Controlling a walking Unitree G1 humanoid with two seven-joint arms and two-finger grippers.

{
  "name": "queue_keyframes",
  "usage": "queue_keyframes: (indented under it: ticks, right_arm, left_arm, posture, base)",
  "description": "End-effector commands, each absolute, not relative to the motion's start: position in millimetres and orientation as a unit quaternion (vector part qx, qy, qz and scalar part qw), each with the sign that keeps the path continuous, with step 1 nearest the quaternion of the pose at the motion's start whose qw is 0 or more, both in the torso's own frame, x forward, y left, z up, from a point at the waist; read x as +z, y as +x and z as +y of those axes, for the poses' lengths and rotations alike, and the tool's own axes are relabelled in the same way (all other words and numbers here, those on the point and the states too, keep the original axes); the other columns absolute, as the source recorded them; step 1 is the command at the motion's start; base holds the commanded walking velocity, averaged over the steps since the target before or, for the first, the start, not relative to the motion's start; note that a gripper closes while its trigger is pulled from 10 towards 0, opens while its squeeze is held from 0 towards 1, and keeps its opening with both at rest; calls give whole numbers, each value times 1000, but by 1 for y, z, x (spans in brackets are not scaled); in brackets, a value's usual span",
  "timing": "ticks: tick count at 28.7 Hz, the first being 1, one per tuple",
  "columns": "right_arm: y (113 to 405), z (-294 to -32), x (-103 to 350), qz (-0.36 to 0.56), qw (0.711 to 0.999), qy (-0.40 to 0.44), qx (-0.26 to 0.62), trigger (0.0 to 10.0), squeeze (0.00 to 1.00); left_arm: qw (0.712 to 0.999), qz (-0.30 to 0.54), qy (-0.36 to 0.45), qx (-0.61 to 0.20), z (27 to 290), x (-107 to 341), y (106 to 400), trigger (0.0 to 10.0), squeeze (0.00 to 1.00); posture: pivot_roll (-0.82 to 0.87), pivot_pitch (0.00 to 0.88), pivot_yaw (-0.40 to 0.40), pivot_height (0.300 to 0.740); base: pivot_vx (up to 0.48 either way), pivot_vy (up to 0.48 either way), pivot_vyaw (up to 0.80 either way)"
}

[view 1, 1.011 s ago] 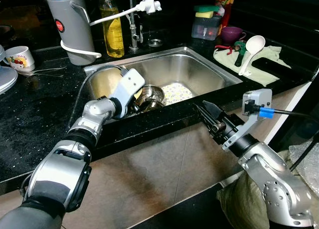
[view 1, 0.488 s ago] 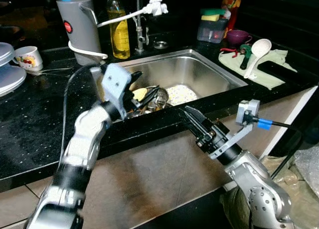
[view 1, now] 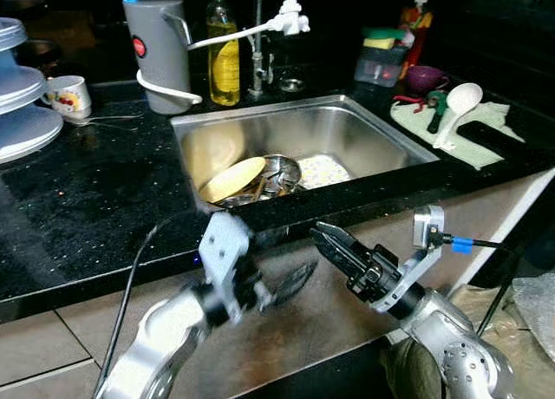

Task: Kitchen organization

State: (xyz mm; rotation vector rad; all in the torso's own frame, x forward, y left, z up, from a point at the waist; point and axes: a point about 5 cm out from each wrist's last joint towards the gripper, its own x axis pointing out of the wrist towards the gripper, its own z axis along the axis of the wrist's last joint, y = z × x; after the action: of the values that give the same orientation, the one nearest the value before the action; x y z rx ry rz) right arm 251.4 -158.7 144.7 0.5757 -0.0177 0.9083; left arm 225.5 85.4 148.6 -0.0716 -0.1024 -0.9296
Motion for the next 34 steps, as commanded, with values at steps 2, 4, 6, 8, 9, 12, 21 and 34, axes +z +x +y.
queue_keyframes:
  ticks: [2,4,6,8,9,12,21,34]
  right_arm:
    - [247,-165,132,13,870,263,418,10000,0]
    - [243,-167,127,19,869,262,419,10000,0]
    - [241,-166,125,23,868,264,420,10000,0]
    - [238,-165,123,27,866,266,422,10000,0]
    - [238,-165,123,27,866,266,422,10000,0]
    - [238,-165,122,25,869,268,415,10000,0]
    - [243,-164,117,30,863,293,411,10000,0]
    - [232,-160,102,59,884,246,392,10000,0]
  left_arm:
    - [895,-6,-33,-445,94,135,213,10000,0]
    - [896,18,-39,-442,96,131,204,10000,0]
    - [897,25,-38,-440,97,127,200,10000,0]
    - [905,29,-41,-423,99,123,199,10000,0]
    - [905,29,-41,-423,99,123,199,10000,0]
    - [931,17,-44,-361,107,124,211,10000,0]
    - [962,2,-14,-273,116,121,218,10000,0]
    - [951,61,-33,-301,121,109,204,10000,0]
  posture:
    - [-64,0,-42,740]
    - [-65,0,-40,740]
    - [-69,0,-38,740]
    - [-74,0,-36,740]
    - [-74,0,-36,740]
    - [-79,0,-35,740]
    - [-59,0,-43,740]
    - [-70,0,-23,740]
  base:
    - [0,0,0]
    - [0,0,0]
    - [0,0,0]
    - [0,0,0]
    - [0,0,0]
    - [0,0,0]
    - [0,0,0]
    - [0,0,0]
